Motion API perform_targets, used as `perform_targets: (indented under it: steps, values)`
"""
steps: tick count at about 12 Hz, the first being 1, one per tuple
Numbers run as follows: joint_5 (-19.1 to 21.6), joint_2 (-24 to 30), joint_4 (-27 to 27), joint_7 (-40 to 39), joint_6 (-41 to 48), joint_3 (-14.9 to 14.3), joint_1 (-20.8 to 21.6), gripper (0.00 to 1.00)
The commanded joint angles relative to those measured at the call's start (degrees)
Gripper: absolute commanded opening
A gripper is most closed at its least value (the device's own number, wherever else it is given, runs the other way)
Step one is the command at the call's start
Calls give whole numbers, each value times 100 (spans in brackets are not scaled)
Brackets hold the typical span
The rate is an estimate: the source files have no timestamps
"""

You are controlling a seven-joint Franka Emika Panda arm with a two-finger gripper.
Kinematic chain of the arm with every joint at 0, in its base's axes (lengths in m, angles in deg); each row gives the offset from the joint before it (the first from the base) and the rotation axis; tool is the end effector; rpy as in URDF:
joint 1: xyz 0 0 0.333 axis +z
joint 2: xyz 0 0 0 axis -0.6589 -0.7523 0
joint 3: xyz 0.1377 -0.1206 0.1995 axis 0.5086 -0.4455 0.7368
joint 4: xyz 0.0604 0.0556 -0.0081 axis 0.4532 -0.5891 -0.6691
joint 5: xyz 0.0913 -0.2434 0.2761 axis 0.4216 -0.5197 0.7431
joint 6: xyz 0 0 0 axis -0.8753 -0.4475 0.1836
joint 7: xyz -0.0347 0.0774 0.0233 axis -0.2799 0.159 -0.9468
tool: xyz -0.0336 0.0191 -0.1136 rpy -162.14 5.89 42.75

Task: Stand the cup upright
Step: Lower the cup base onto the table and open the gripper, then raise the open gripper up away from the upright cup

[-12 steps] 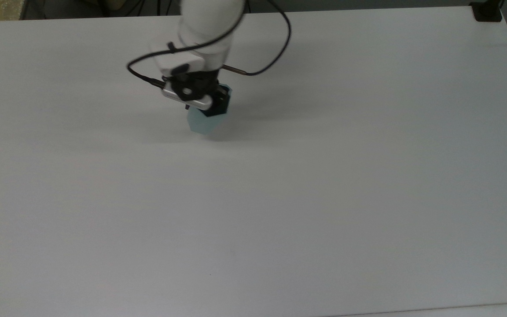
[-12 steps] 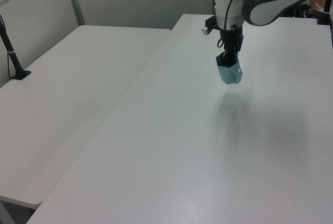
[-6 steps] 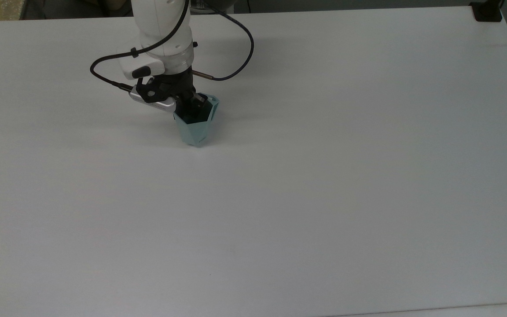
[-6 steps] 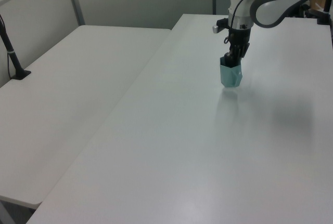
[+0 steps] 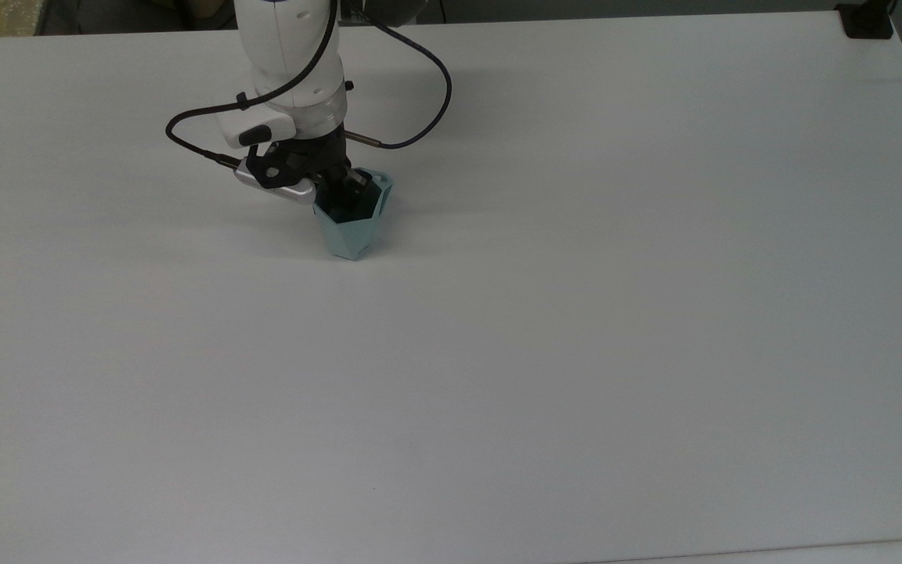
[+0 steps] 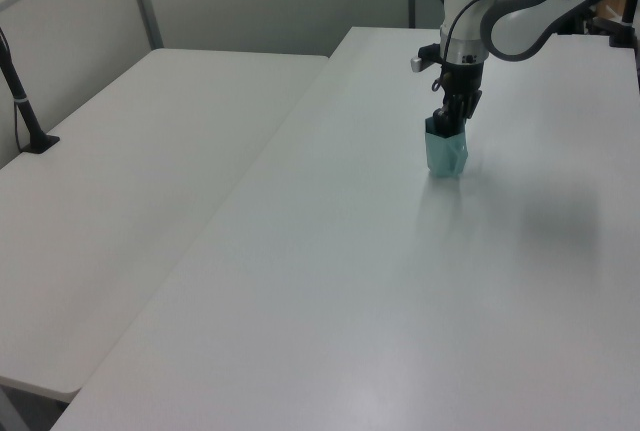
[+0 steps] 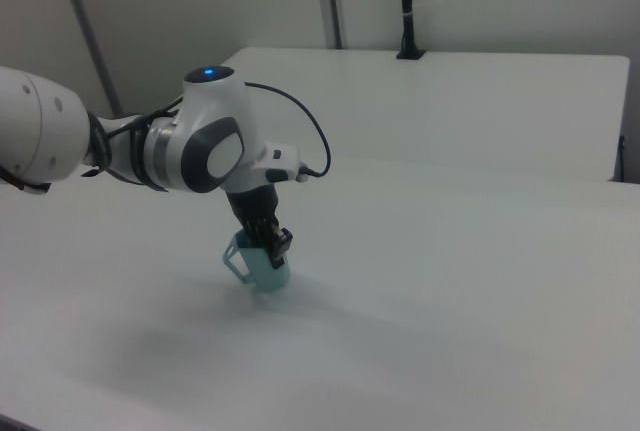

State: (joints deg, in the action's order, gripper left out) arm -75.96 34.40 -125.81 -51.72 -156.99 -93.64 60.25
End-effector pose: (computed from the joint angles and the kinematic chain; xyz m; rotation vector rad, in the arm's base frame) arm 0.5566 0.0695 0.3188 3.0956 -0.3887 0.1337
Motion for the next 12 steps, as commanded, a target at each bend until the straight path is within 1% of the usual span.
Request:
perform_targets:
  steps: [1, 2, 3, 4, 5, 7, 9, 10, 11, 12]
  values:
    - [395, 58, 15, -177, -48, 52, -102, 50]
    - [395, 58, 16, -186, -48, 52, -102, 59]
    - [395, 67, 24, -203, -40, 52, -102, 72]
    - [395, 119, 50, -290, 100, 43, -102, 100]
    - [395, 189, 173, -544, 301, 43, -102, 100]
    - [395, 435, 593, -1010, 968, 43, -102, 100]
    - [430, 681, 1103, -986, 1452, 35, -120, 100]
    - [500, 778, 1323, -942, 1550, 26, -163, 100]
    - [562, 883, 1490, -994, 1656, 26, -260, 100]
    - [580, 1102, 1614, -1221, 1987, 17, -400, 100]
